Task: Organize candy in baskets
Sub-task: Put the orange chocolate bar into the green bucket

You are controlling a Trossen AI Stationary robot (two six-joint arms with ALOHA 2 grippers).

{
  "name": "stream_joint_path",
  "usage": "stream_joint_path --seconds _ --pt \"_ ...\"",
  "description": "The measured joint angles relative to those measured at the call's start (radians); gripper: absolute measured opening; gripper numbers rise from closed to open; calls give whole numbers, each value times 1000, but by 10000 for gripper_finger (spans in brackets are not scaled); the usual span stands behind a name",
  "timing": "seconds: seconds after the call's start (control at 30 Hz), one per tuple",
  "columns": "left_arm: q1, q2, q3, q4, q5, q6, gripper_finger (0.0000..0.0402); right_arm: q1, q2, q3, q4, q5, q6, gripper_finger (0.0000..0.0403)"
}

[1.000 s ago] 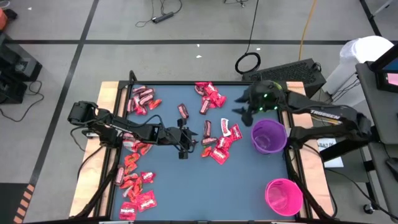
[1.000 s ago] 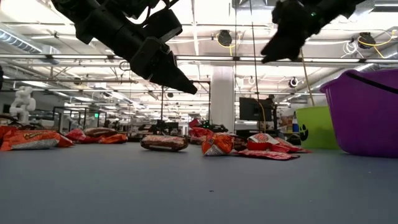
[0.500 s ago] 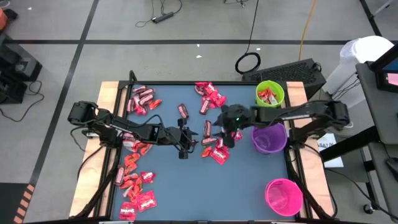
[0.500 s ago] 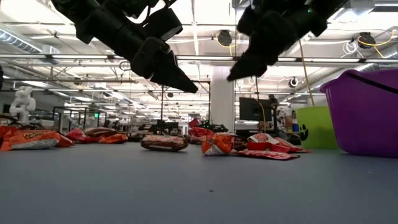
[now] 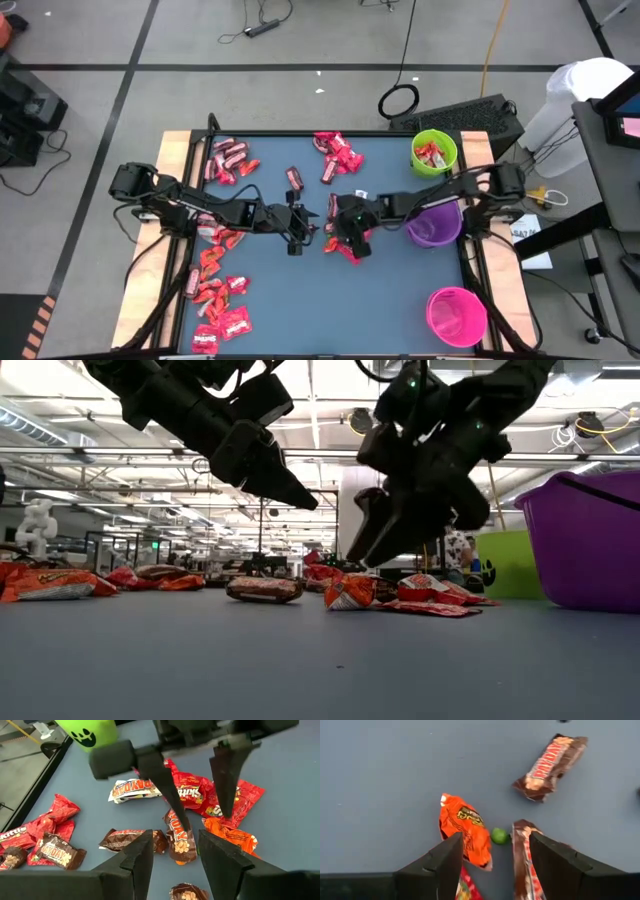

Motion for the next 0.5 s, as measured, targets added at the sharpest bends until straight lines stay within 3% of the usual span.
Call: stream_joint_path --seconds 0.33,0.5 --pt "0 0 0 -11 0 -1 162 32 77 0 45 -3 -17 214" --pt "0 0 0 -12 0 -2 162 31 98 0 50 -1 -17 189"
